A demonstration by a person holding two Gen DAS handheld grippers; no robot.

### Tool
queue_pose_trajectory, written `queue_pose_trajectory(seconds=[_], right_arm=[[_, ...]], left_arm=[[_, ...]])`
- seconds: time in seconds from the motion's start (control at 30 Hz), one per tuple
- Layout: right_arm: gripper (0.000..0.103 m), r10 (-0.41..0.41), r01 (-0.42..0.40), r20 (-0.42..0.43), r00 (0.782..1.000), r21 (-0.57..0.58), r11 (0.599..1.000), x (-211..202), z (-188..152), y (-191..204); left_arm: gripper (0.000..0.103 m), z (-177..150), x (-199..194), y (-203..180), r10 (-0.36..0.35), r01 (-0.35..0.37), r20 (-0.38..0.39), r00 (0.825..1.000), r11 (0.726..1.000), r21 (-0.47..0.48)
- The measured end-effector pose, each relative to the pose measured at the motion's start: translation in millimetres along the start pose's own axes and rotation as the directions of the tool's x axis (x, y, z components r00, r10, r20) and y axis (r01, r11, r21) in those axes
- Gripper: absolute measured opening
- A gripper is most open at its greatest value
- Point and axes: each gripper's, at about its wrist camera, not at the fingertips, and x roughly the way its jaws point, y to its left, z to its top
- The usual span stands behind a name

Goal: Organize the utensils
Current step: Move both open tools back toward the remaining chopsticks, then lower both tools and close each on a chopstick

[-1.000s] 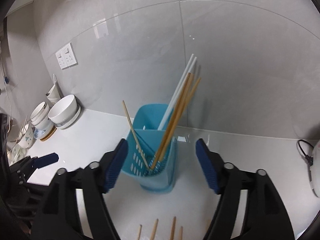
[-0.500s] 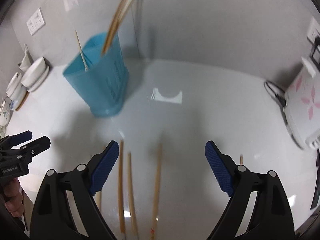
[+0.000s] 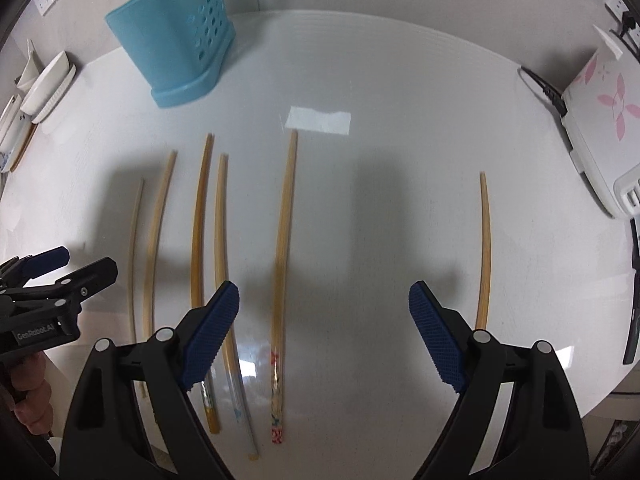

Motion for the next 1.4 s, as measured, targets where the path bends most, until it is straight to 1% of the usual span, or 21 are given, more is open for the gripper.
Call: queue_pose_trajectory(seconds=[0.1,0.2,0.3,0.37,0.43,0.47,0.57,0.63,0.7,0.77,0.83,0.87,0.9,0.93,1.0,1.03,1.07,1.1,1.13,1.37,1.4], right_arm=[[0.077,-0.005,0.005,-0.033,0.999,-0.003,1.000,3.7,-8.2,2.0],[0.070,-0.004,0.003,-0.064,0.998,-0.002,1.000,8.0,-14.3,2.8],[0.065,-0.005,0.004,-0.093,0.996,-0.010,1.000,11.6,-18.9,5.4],[0.061,-0.002,0.001,-0.109,0.994,-0.013,1.000,13.2,-20.8,6.6],[0.058,0.002,-0.004,-0.110,0.994,-0.013,1.000,14.1,-21.5,7.5],[0.057,0.003,-0.005,-0.106,0.994,-0.013,1.000,14.1,-22.0,8.0],[0.051,0.007,-0.010,-0.120,0.993,-0.020,1.000,16.9,-23.9,10.4],[0.045,0.013,-0.016,-0.136,0.991,-0.022,1.000,18.5,-23.5,11.7],[0.041,0.016,-0.020,-0.152,0.988,-0.027,0.999,19.7,-22.5,14.8],[0.038,0.019,-0.024,-0.166,0.986,-0.031,0.999,20.2,-24.1,18.0],[0.031,0.023,-0.029,-0.183,0.983,-0.033,0.999,23.4,-25.8,18.2],[0.030,0.023,-0.029,-0.190,0.981,-0.033,0.999,24.5,-25.5,18.9],[0.027,0.025,-0.032,-0.200,0.979,-0.031,0.999,25.0,-26.7,20.9],[0.025,0.027,-0.034,-0.204,0.979,-0.031,0.999,25.7,-26.6,21.1],[0.022,0.025,-0.033,-0.215,0.976,-0.033,0.999,27.0,-26.0,22.6],[0.021,0.022,-0.030,-0.219,0.975,-0.032,0.999,27.3,-25.8,23.2],[0.019,0.021,-0.028,-0.224,0.974,-0.028,0.999,27.6,-25.3,23.5],[0.013,0.020,-0.026,-0.230,0.973,-0.022,0.999,28.0,-24.6,23.3],[0.006,0.021,-0.026,-0.237,0.971,-0.018,0.999,28.5,-24.0,23.2],[0.006,0.029,-0.033,-0.235,0.971,-0.012,0.999,32.7,-16.3,20.7],[0.006,0.030,-0.033,-0.232,0.972,-0.010,0.999,31.8,-16.5,22.6]], left_arm=[[0.097,-6.7,8.4,-3.6,0.017,-0.017,-0.033,0.999,1.000,0.004],[0.096,-10.3,14.9,-4.3,0.040,-0.040,-0.055,0.998,0.999,-0.006],[0.096,-12.8,16.6,-6.7,0.060,-0.060,-0.058,0.997,0.998,-0.002],[0.096,-13.9,18.8,-8.9,0.088,-0.087,-0.072,0.994,0.996,0.012],[0.094,-14.8,20.0,-9.2,0.116,-0.115,-0.085,0.990,0.993,0.011],[0.094,-14.8,20.4,-8.3,0.118,-0.119,-0.094,0.989,0.993,0.002],[0.092,-14.3,21.5,-6.8,0.120,-0.123,-0.126,0.985,0.992,-0.012],[0.085,-13.2,19.3,-5.7,0.120,-0.124,-0.137,0.983,0.992,-0.016],[0.073,-12.7,16.6,-7.7,0.120,-0.123,-0.143,0.982,0.992,-0.012],[0.065,-9.7,13.4,-13.5,0.121,-0.123,-0.151,0.981,0.992,-0.008],[0.061,-6.2,12.1,-16.2,0.121,-0.125,-0.159,0.980,0.992,-0.013],[0.056,-5.7,9.8,-15.5,0.121,-0.125,-0.159,0.980,0.992,-0.012],[0.049,-5.0,7.7,-16.2,0.121,-0.124,-0.159,0.980,0.992,-0.007],[0.044,-3.9,6.9,-17.0,0.122,-0.124,-0.160,0.979,0.992,-0.002],[0.024,-4.4,5.2,-19.4,0.125,-0.125,-0.160,0.979,0.992,0.008],[0.018,-4.3,4.3,-19.4,0.127,-0.127,-0.162,0.979,0.992,0.012],[0.007,-5.6,4.3,-19.3,0.132,-0.131,-0.165,0.977,0.991,0.015],[0.004,-6.9,4.2,-18.8,0.134,-0.133,-0.165,0.977,0.991,0.019],[0.004,-7.4,3.3,-17.0,0.131,-0.130,-0.166,0.977,0.991,0.018],[0.004,-6.1,-1.8,-19.4,0.113,-0.111,-0.158,0.981,0.994,0.016],[0.004,-4.3,3.0,-21.3,0.109,-0.108,-0.159,0.981,0.994,0.013]])
